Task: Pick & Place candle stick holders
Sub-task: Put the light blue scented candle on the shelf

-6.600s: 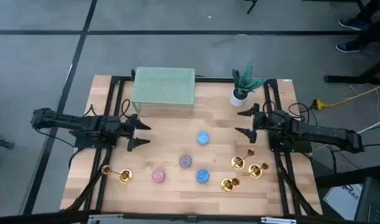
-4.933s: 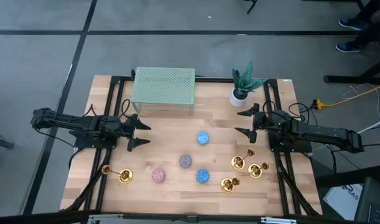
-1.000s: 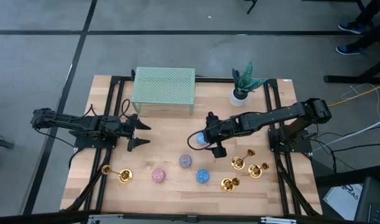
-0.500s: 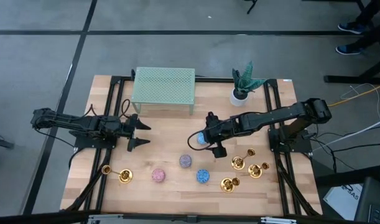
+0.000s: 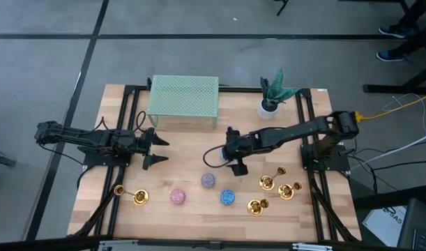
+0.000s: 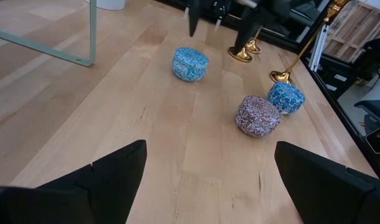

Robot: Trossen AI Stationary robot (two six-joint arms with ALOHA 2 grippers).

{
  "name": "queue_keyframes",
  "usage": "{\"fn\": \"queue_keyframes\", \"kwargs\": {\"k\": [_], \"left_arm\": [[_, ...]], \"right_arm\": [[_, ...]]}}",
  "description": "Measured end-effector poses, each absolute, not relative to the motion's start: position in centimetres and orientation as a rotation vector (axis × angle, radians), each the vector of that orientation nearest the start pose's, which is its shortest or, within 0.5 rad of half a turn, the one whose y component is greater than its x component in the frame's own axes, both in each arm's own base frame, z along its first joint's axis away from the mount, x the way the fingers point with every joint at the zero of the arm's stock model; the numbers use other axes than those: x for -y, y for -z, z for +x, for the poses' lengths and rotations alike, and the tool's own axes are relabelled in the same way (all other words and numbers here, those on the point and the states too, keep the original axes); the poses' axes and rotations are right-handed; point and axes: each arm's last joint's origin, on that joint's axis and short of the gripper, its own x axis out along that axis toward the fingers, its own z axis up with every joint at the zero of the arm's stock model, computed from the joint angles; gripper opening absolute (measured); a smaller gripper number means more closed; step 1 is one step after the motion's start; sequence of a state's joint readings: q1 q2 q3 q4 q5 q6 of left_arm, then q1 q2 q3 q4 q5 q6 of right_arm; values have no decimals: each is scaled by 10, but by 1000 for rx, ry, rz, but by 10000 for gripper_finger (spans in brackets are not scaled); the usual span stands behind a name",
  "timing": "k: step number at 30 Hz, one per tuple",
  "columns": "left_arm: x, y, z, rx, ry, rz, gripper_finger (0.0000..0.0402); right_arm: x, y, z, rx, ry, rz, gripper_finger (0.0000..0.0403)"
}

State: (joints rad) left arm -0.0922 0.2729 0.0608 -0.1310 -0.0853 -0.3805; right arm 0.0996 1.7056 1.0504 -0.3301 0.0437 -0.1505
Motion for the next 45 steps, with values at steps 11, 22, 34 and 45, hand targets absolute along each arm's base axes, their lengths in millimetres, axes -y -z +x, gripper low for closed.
{"fn": "queue_keyframes", "kwargs": {"k": [11, 22, 34, 45], "left_arm": [[8, -149, 109, -339, -58, -346, 353], [8, -149, 109, -338, -60, -346, 354], [8, -149, 109, -338, -59, -346, 354], [8, -149, 109, -338, -59, -346, 353]], "right_arm": [[-16, -165, 344, -1032, -85, -183, 385], [-14, -152, 349, -1052, -64, -149, 385], [-14, -140, 348, -1104, -63, -144, 385], [-14, -135, 350, -1111, -61, -141, 336]]}}
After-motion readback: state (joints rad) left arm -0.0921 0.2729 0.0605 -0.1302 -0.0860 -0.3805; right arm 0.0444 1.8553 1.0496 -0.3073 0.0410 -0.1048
